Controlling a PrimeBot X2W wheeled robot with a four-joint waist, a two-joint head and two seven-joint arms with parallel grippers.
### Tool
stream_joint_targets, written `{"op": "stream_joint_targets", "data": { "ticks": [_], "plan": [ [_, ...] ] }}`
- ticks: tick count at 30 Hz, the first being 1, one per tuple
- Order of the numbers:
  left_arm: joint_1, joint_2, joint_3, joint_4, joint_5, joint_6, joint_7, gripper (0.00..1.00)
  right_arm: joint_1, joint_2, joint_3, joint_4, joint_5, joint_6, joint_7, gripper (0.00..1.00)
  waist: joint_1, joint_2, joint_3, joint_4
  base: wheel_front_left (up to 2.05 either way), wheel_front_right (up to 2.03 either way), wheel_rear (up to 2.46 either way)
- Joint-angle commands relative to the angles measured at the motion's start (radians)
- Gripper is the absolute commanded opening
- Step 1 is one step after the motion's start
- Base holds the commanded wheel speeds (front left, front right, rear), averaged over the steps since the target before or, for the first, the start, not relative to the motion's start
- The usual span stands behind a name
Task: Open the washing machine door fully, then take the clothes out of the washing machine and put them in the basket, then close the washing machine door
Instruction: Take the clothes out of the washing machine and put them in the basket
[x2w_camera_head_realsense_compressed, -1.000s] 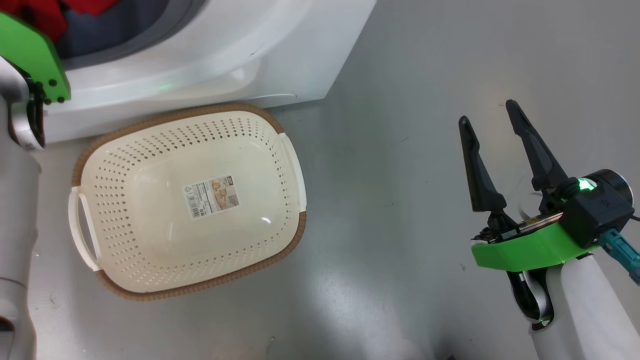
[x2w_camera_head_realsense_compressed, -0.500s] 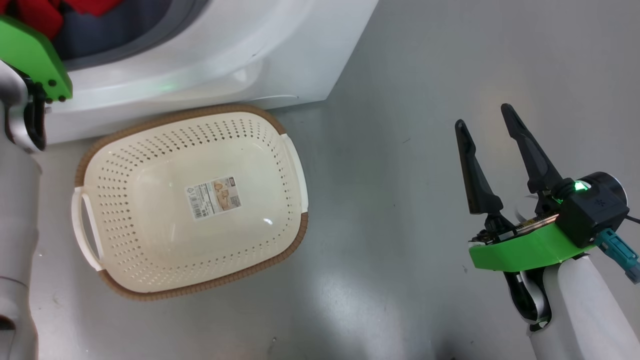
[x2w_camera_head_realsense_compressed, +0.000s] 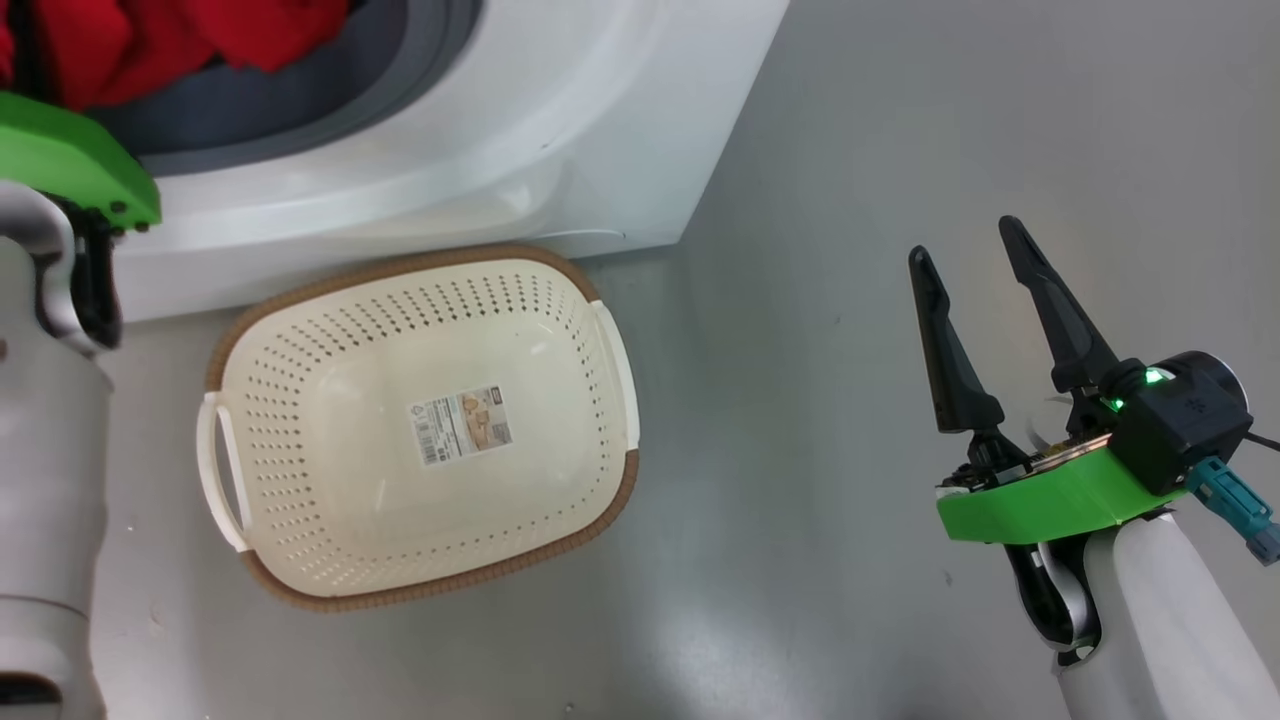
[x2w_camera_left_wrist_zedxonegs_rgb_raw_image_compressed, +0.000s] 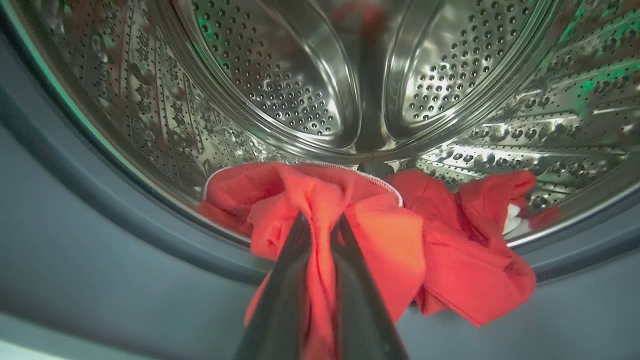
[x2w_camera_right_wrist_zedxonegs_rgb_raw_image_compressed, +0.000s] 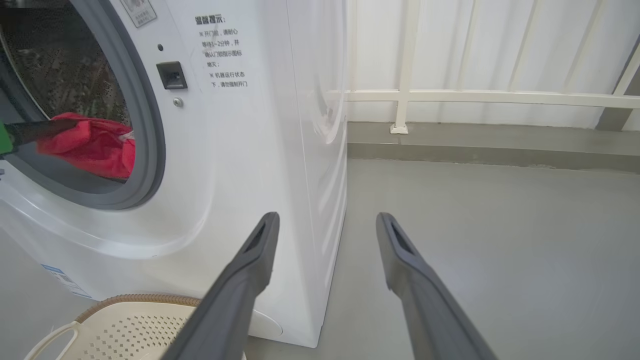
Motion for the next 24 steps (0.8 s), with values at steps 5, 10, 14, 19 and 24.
{"op": "stream_joint_targets", "data": {
  "ticks": [5,10,14,19,24],
  "plan": [
    [0.078,0.027,0.055,-0.106,-0.037,-0.026,-0.024,0.0,0.03,0.001,0.011,-0.018,-0.012,0.006,-0.006,1.0,0.0,0.0,-0.054,0.018,0.0,0.0,0.0],
    [0.141,0.013,0.079,-0.201,-0.038,-0.029,-0.025,0.0,0.037,0.001,0.007,-0.017,-0.015,0.006,-0.006,1.0,0.0,0.0,-0.083,0.023,0.0,0.0,0.0],
    [0.227,-0.007,0.097,-0.294,-0.032,-0.032,-0.025,0.0,0.048,0.001,0.003,-0.014,-0.015,0.006,-0.006,1.0,0.0,0.0,-0.117,0.029,0.0,0.0,0.0],
    [0.325,-0.028,0.102,-0.382,-0.024,-0.035,-0.025,0.0,0.063,0.001,-0.001,-0.011,-0.012,0.006,-0.006,1.0,0.0,0.0,-0.157,0.042,0.0,0.0,0.0],
    [0.399,-0.049,0.091,-0.45,-0.025,-0.042,-0.025,0.0,0.075,0.001,-0.003,-0.008,-0.009,0.006,-0.006,1.0,0.0,0.0,-0.197,0.057,0.0,0.0,0.0]
  ]
}}
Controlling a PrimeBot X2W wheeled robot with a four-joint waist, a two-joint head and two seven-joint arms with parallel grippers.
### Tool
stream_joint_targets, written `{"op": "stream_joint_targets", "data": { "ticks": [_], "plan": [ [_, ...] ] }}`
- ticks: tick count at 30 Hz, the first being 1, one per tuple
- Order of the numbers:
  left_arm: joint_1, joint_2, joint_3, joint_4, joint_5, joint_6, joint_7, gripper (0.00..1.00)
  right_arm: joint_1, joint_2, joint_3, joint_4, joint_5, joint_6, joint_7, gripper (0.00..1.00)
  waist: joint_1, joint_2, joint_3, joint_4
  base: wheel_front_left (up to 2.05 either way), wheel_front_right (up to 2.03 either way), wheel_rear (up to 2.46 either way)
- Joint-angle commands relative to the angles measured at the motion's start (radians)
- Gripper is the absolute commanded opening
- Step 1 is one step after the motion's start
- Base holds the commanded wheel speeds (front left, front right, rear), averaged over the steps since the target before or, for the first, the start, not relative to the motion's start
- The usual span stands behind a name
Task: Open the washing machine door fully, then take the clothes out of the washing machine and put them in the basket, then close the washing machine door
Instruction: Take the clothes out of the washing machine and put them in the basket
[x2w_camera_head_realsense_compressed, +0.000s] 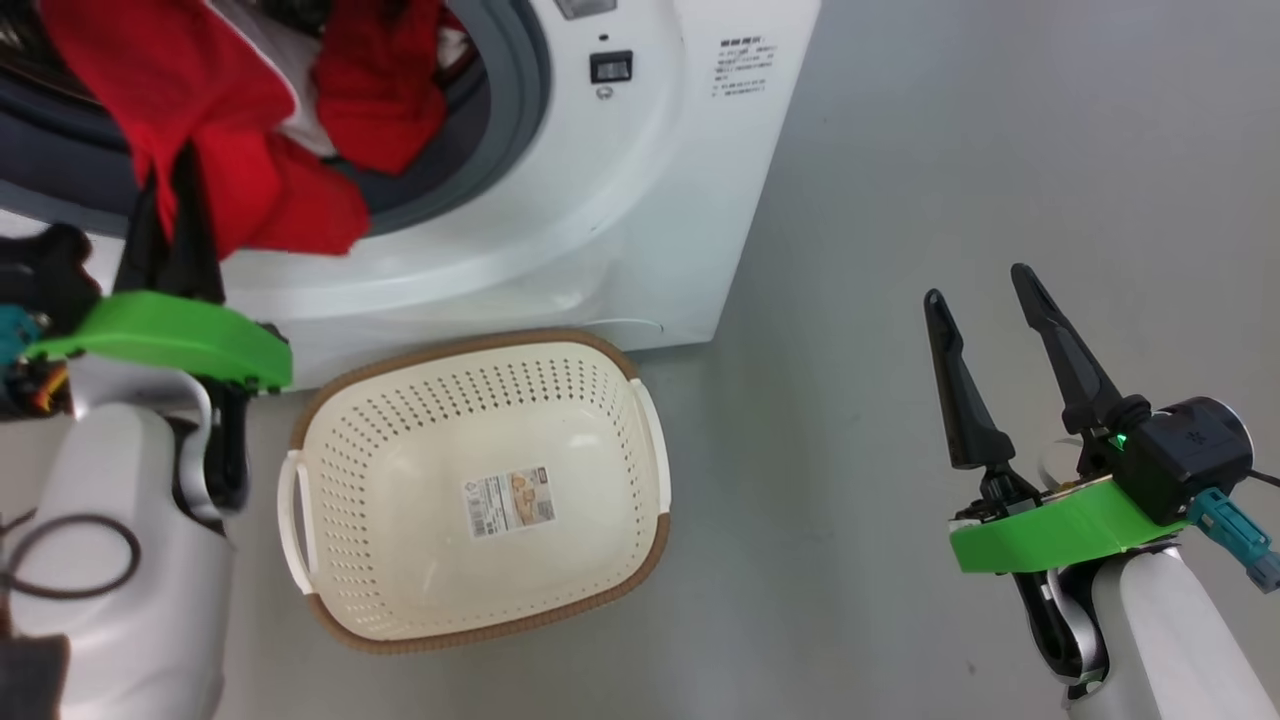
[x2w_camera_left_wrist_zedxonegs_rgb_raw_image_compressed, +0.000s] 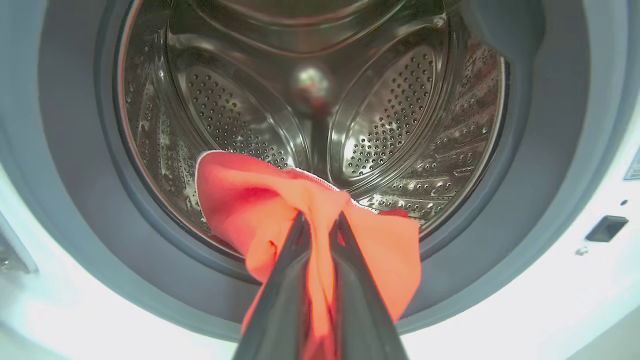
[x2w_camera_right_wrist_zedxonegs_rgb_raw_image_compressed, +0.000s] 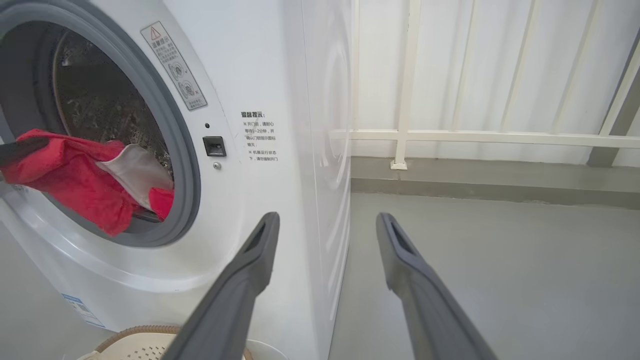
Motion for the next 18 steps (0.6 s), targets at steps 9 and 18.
{"op": "stream_joint_targets", "data": {
  "ticks": [9,18],
  "plan": [
    [0.178,0.007,-0.008,-0.222,-0.001,0.007,0.016,0.0,0.041,0.001,0.024,-0.012,0.01,0.006,-0.006,1.0,0.0,0.0,-0.099,0.029,0.0,0.0,0.0],
    [0.335,-0.007,-0.016,-0.456,-0.021,0.041,0.077,0.0,0.065,0.001,0.014,-0.007,0.018,0.006,-0.006,1.0,0.0,0.0,-0.145,0.03,0.0,0.0,0.0]
  ]
}}
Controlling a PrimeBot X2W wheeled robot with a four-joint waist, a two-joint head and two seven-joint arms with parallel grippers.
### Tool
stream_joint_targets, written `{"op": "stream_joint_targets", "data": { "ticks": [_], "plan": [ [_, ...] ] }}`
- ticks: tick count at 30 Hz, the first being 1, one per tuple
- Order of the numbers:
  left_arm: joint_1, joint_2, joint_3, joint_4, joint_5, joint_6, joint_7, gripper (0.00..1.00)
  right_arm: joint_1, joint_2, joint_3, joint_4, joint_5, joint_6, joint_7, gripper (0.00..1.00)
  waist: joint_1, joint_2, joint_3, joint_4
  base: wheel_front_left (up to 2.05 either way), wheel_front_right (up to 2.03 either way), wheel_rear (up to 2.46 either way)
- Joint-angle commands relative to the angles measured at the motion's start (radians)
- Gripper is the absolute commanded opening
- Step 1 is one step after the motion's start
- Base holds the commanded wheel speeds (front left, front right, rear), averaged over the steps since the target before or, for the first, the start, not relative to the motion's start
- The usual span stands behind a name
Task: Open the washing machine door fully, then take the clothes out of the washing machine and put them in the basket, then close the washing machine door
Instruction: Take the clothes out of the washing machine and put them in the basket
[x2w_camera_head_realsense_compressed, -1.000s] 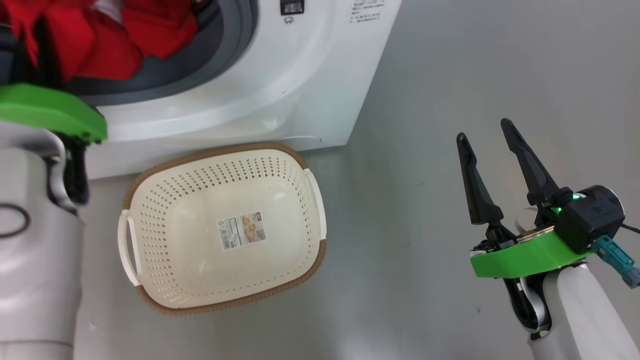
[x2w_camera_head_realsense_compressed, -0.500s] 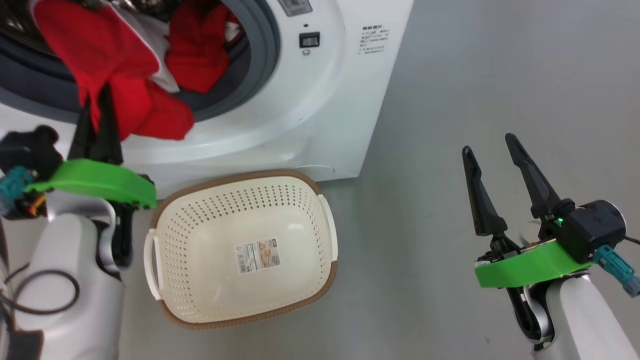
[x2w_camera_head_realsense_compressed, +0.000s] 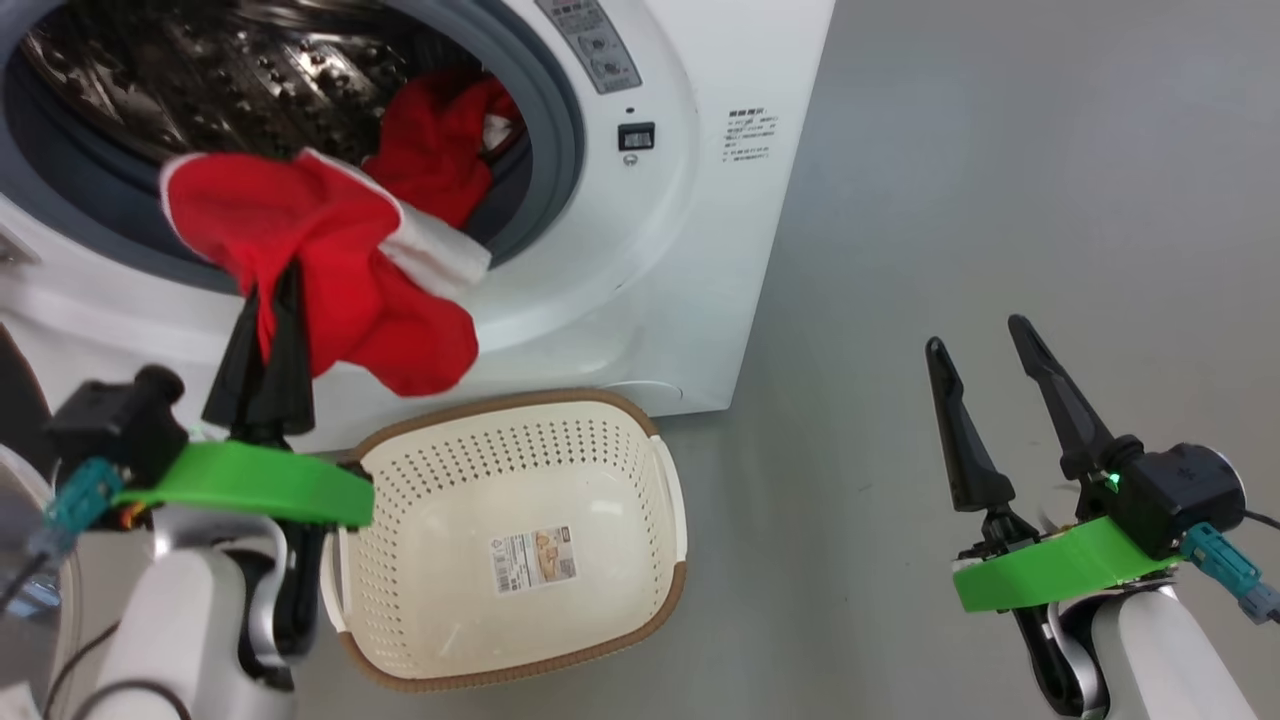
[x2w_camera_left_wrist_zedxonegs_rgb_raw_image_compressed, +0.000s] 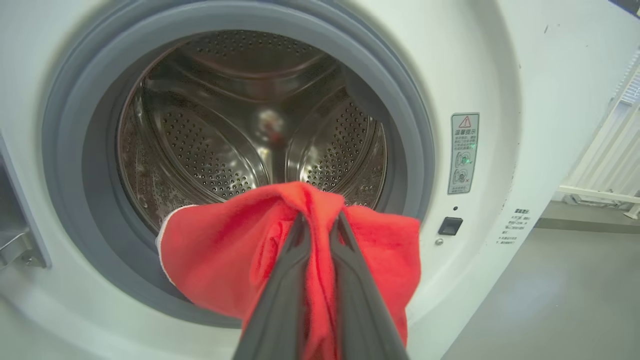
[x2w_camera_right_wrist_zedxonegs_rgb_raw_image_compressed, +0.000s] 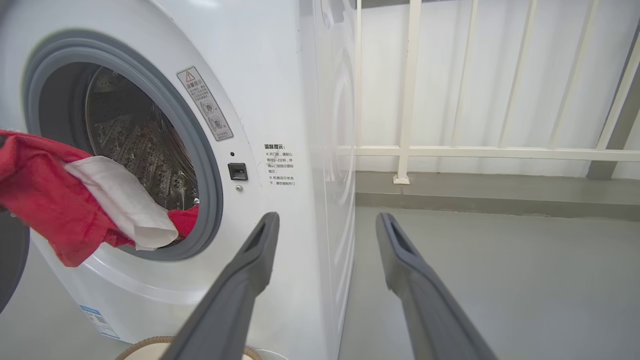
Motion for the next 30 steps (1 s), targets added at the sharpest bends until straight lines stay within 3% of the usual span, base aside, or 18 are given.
{"op": "stream_joint_targets", "data": {
  "ticks": [1,9,17,23,30],
  "plan": [
    [0.025,0.019,0.026,-0.068,-0.004,0.012,0.007,0.0,0.007,0.001,0.016,-0.021,0.005,0.006,-0.006,1.0,0.0,-0.0001,-0.015,0.002,0.0,0.0,0.0],
    [0.143,0.0,0.008,-0.273,-0.005,0.051,0.045,0.0,0.024,0.001,0.008,-0.023,0.002,0.006,-0.006,1.0,0.0,-0.0001,-0.034,0.008,0.0,0.0,0.0],
    [0.197,-0.01,-0.02,-0.387,-0.003,0.075,0.089,0.0,0.026,0.001,0.007,-0.025,-0.003,0.006,-0.006,1.0,0.0,-0.0001,-0.028,0.016,0.0,0.0,0.0],
    [0.209,-0.027,-0.017,-0.292,-0.056,0.061,0.086,0.0,0.016,0.001,0.019,-0.024,-0.002,0.006,-0.006,1.0,0.0,-0.0001,-0.011,0.008,0.0,0.0,0.0],
    [0.165,-0.049,-0.024,-0.044,-0.118,0.012,0.043,0.0,0.004,0.001,0.017,-0.006,-0.009,0.006,-0.006,1.0,0.0,-0.0001,0.016,-0.007,0.0,0.0,0.0]
  ]
}}
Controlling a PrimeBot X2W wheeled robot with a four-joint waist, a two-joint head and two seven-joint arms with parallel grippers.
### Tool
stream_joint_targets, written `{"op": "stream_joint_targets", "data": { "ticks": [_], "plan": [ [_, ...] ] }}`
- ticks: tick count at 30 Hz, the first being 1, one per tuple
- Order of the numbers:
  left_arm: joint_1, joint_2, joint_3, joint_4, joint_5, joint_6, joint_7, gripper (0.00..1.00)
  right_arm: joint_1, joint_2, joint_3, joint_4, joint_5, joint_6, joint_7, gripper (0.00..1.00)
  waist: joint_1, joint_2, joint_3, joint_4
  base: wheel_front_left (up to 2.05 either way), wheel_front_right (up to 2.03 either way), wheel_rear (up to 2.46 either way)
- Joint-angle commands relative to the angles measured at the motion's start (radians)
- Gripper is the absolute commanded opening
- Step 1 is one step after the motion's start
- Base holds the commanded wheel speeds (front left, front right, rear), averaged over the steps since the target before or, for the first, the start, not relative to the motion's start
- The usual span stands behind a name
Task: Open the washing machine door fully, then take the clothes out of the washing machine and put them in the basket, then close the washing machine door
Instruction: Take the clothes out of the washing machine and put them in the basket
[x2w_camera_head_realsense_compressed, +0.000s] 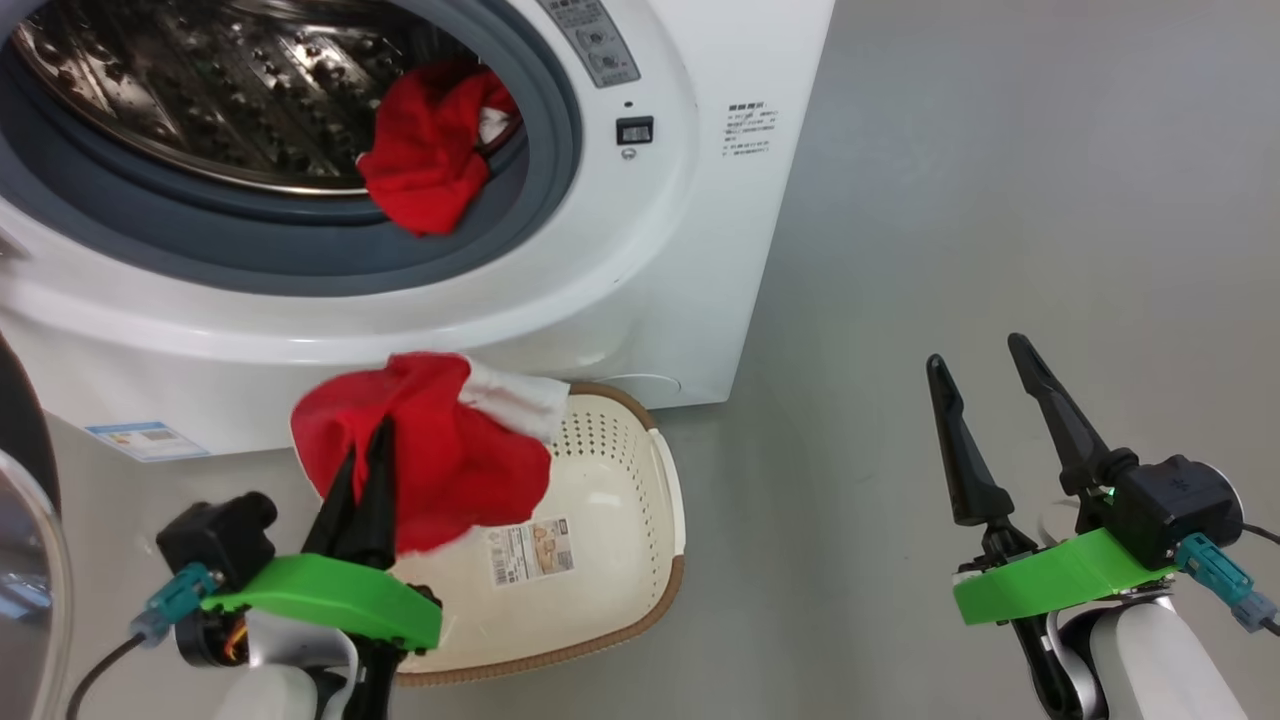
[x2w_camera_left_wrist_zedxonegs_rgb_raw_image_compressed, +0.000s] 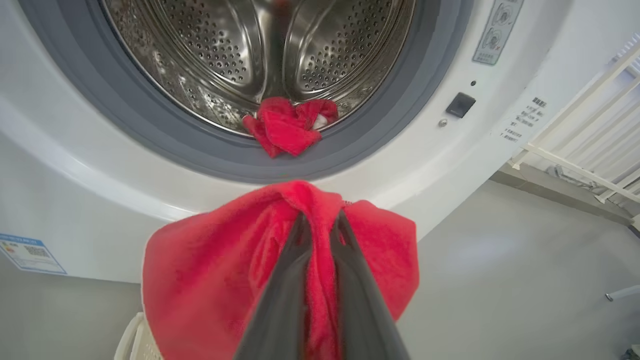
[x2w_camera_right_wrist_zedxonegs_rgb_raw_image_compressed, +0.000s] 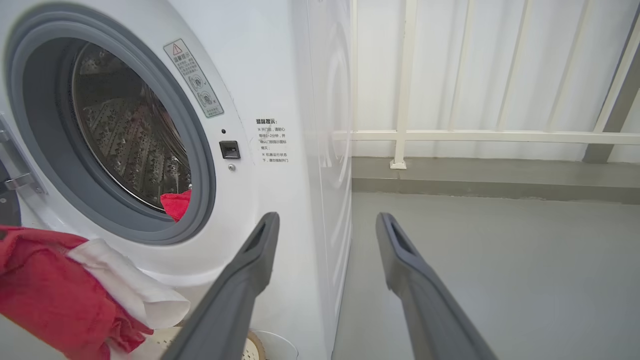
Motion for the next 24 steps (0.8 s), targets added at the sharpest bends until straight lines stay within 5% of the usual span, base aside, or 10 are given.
{"op": "stream_joint_targets", "data": {
  "ticks": [1,12,24],
  "plan": [
    [-0.043,0.008,0.031,0.006,-0.017,-0.015,-0.017,0.0,-0.019,0.001,0.022,-0.021,-0.007,0.006,-0.006,1.0,0.0,0.0,0.009,-0.006,0.0,0.0,0.0],
    [-0.233,-0.002,0.014,0.543,-0.049,-0.094,-0.069,0.0,-0.047,0.001,0.026,0.015,-0.004,0.006,-0.006,1.0,0.0,0.0,0.041,-0.048,0.0,0.0,0.0],
    [-0.424,0.016,-0.024,0.924,-0.029,-0.099,-0.007,0.0,-0.072,0.001,0.052,0.039,0.016,0.006,-0.006,1.0,0.0,0.0,0.111,-0.108,0.0,0.0,0.0]
  ]
}}
